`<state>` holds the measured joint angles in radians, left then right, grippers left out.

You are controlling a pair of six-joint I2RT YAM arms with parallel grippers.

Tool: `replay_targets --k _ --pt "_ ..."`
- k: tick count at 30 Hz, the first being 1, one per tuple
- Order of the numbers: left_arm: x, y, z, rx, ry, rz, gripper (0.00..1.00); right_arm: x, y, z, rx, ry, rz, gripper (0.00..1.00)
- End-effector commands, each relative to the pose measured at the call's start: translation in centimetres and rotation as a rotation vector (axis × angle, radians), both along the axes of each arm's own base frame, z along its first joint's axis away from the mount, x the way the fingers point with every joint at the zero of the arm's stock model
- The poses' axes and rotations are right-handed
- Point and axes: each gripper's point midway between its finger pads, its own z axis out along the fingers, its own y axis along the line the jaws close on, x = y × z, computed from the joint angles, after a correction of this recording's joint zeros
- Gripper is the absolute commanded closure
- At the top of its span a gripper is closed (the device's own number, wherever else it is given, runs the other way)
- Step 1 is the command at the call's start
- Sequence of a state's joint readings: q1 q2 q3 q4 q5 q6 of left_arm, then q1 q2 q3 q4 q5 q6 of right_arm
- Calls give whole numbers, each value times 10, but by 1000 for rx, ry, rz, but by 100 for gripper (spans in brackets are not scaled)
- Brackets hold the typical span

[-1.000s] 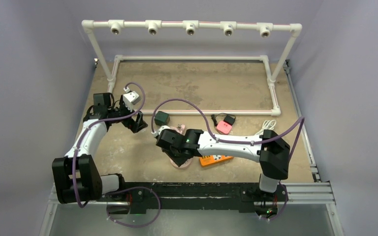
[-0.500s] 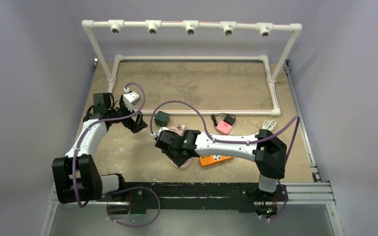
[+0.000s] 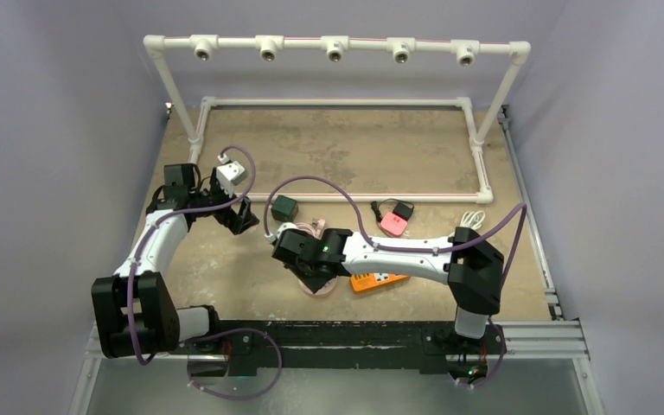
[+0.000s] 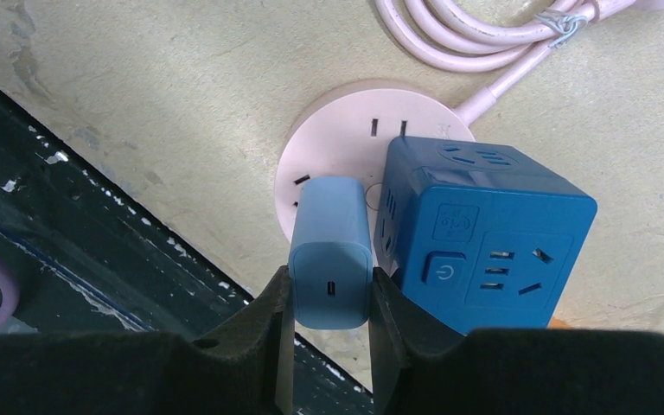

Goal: Insert the plug

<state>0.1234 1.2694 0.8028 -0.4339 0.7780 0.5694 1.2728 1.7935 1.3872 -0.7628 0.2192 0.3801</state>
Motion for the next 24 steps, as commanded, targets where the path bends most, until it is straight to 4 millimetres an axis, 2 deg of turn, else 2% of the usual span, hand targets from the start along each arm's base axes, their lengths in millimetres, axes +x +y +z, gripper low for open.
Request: replay_targets --k 1,24 --pt "0 -1 2 -11 -22 -20 2 6 14 10 47 -32 3 100" --pt "0 -1 4 -8 -32 -28 3 5 7 -6 -23 -18 -6 100"
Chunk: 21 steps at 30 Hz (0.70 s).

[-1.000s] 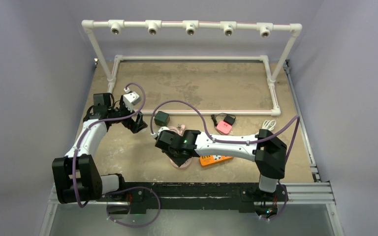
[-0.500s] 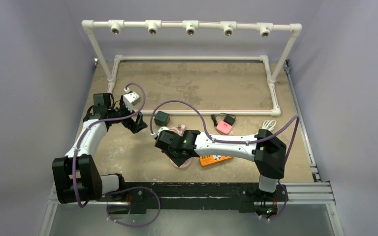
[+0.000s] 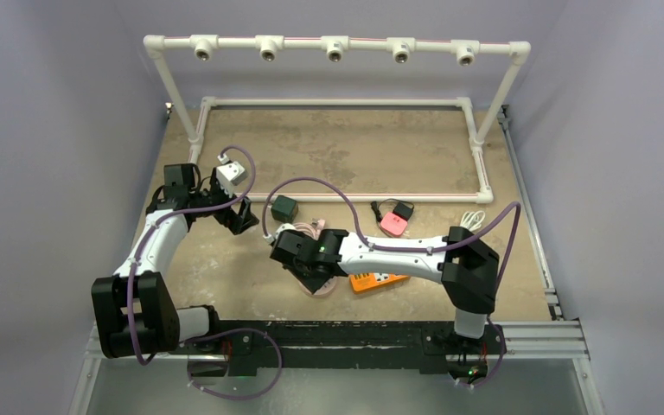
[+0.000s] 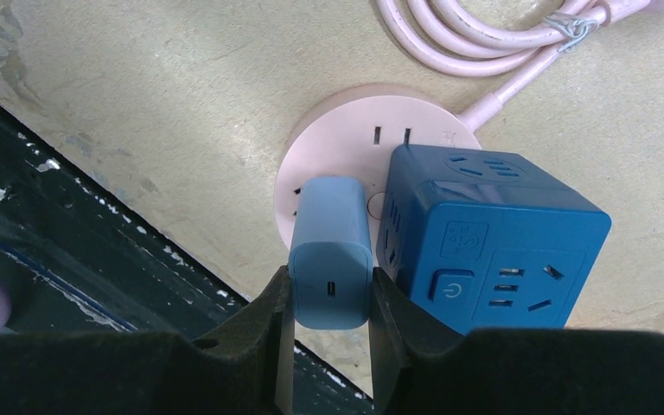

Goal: Insert the plug

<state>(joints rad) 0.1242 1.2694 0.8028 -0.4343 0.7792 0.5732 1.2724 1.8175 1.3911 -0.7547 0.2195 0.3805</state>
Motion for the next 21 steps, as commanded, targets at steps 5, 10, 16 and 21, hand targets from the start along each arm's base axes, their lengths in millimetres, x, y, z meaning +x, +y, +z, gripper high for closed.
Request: replay_targets --k 5,10,16,21 --pt "0 -2 3 -14 -28 -26 3 4 3 -7 -51 -10 -7 100" --pt "-1 -3 4 -16 -30 -31 3 2 0 -16 -78 4 -2 100" --pt "-1 -4 8 -20 -34 -41 4 -3 -4 -26 -89 22 2 100" --pt "-1 -5 11 -31 -32 -48 4 -6 -9 -37 -102 39 3 100"
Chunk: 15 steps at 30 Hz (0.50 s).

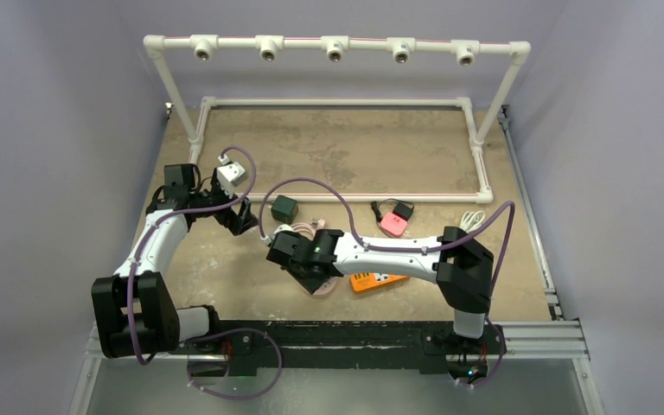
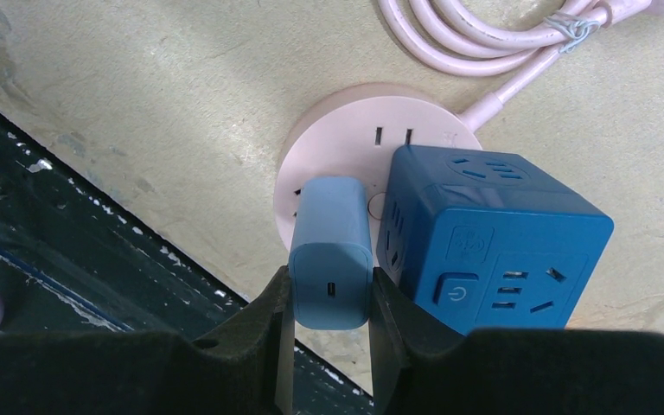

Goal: Insert the plug

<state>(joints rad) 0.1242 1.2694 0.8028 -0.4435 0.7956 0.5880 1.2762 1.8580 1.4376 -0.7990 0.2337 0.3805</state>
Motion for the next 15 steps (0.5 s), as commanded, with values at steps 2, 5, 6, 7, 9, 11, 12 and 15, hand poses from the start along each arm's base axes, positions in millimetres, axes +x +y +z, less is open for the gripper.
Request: replay_targets --k 2,5,6,7,9,11,12,15 --pt "1 -4 11 -27 -28 -31 4 -9 -12 -39 -70 47 6 100" --pt "0 -4 11 -27 -25 -33 4 -11 -14 -46 -81 59 11 100" --pt "-1 -4 11 -28 -23 -35 4 -12 -14 -48 -83 65 13 100" --pt "-1 -4 12 -29 -23 -36 4 -14 -15 -50 -86 74 16 100" --pt "-2 -5 13 -32 -21 -40 4 -19 -16 -56 -90 104 28 100" --pt "-3 -6 14 -35 -21 -45 4 -21 -16 -60 -97 116 40 100" --pt "-4 -6 15 -37 -17 -47 4 -22 -16 -63 -103 122 47 100" --pt "-4 -7 17 -39 -21 -54 4 -24 -16 -68 -124 140 68 100"
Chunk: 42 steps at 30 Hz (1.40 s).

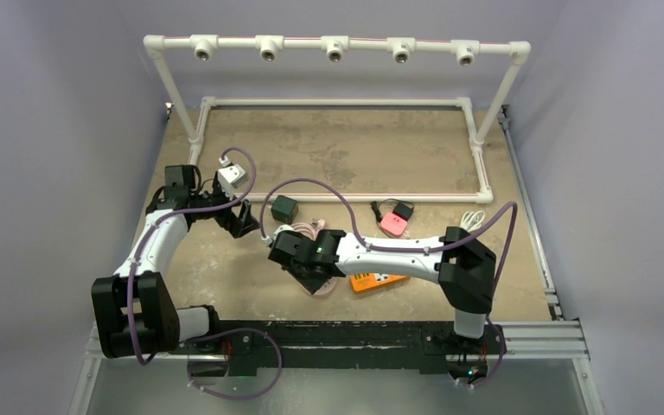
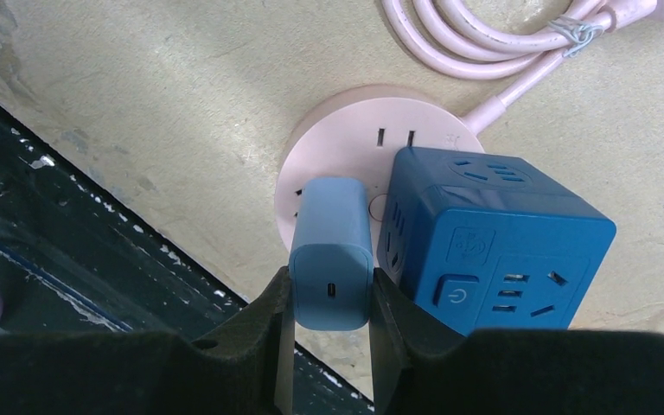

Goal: Insert the plug

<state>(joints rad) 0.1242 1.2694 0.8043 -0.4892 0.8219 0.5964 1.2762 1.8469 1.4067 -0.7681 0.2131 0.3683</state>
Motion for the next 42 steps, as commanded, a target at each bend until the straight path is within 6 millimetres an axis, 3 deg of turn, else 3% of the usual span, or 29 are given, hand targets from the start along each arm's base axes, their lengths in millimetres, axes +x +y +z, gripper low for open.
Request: replay_targets --k 1,37,41,42 --pt "5 -3 19 -20 -55 -33 4 -21 -16 -66 -145 131 55 100" --pt "-1 -6 21 -28 -51 -64 5 -32 -47 -128 -345 209 52 100" --pt "-2 -6 21 -24 -49 -66 5 -24 -37 -118 -316 172 32 100" --pt "-3 -6 20 -22 -48 -67 5 -21 -32 -111 -297 155 25 94"
